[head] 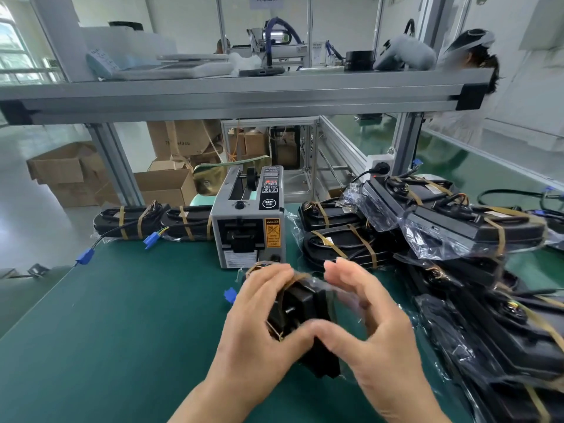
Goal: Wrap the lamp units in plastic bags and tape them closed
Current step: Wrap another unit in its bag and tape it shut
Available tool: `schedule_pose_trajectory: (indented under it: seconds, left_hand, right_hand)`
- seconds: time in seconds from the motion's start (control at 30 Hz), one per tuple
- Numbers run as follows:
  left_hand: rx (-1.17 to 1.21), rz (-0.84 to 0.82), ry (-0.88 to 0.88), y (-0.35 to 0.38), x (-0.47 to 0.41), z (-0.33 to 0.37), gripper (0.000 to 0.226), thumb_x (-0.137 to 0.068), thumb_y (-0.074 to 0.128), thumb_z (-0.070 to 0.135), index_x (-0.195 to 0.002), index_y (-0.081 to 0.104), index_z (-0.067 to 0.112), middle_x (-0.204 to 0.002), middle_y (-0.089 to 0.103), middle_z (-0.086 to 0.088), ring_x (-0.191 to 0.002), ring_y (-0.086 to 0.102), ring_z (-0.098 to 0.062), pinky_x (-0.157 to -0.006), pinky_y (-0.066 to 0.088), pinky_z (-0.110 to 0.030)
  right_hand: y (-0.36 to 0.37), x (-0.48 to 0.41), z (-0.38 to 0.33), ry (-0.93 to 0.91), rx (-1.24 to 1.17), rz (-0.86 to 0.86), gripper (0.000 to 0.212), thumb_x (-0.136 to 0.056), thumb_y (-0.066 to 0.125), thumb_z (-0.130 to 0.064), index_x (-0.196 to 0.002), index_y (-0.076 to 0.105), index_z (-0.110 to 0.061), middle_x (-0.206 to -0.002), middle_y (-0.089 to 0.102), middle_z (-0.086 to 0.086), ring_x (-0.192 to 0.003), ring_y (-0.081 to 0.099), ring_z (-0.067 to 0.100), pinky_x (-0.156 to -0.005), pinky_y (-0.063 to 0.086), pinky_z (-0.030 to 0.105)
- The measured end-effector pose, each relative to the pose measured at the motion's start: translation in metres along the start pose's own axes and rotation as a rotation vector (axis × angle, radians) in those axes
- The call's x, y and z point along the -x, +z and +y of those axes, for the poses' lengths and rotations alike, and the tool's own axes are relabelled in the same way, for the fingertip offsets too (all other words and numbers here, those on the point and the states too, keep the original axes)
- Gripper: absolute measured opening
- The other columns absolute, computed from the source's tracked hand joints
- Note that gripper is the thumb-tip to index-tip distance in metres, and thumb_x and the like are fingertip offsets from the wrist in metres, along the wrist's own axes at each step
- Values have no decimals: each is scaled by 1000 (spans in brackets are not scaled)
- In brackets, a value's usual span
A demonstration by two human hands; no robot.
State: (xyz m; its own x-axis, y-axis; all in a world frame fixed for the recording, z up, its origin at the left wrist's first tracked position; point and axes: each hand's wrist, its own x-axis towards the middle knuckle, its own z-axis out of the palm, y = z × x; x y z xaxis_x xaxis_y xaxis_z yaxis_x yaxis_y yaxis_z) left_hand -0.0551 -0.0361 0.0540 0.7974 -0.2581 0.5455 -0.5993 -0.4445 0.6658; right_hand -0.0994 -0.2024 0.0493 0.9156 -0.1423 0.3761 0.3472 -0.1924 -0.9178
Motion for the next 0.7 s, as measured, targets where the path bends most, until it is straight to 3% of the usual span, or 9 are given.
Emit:
schedule_pose_trajectory:
  seconds: [0.07,0.13,0.23,0.33,0.47,0.7]
  left_hand:
    - [-43,-14,85,4,7,-3,64,-75,69,45,-130,62,11,-137,55,9,-132,50,-11,-107,44,-32]
    - [-64,4,160,7,13,-6,63,-75,72,38,-128,63,5,-136,56,3,-131,52,-14,-104,48,-37]
    - [-30,4,193,8,15,-9,64,-75,75,35,-129,62,4,-138,55,2,-132,52,-14,-105,47,-32]
    - [-9,1,207,7,16,-13,63,-75,76,33,-128,62,3,-139,55,0,-133,51,-14,-108,43,-27]
    - [39,26,206,8,19,-17,57,-72,77,31,-123,62,10,-138,55,6,-133,51,-14,-106,41,-19]
    - [72,28,254,8,17,-23,59,-72,78,27,-124,54,13,-138,55,-2,-135,49,-17,-109,39,-21]
  right_hand:
    - [2,-1,-2,-13,128,-8,73,-63,89,-43,-129,58,-46,-125,63,-31,-122,57,-7,-99,46,12]
    - [4,-1,-4,28,103,-11,58,-75,88,-24,-123,61,-42,-118,66,-32,-115,60,-9,-98,46,11]
    - [3,3,-2,59,109,-53,39,-85,68,-40,-123,63,-40,-115,66,-35,-111,61,-11,-92,46,7]
    - [4,9,0,42,119,-58,55,-83,57,-53,-134,59,-34,-125,61,-36,-119,57,-11,-97,42,7]
    - [4,14,2,9,79,-58,53,-85,63,-39,-137,58,-31,-128,64,-27,-122,58,-5,-101,46,15]
    - [20,14,6,-122,203,88,34,-96,49,-23,-126,65,-24,-128,65,-20,-122,57,-8,-101,42,9]
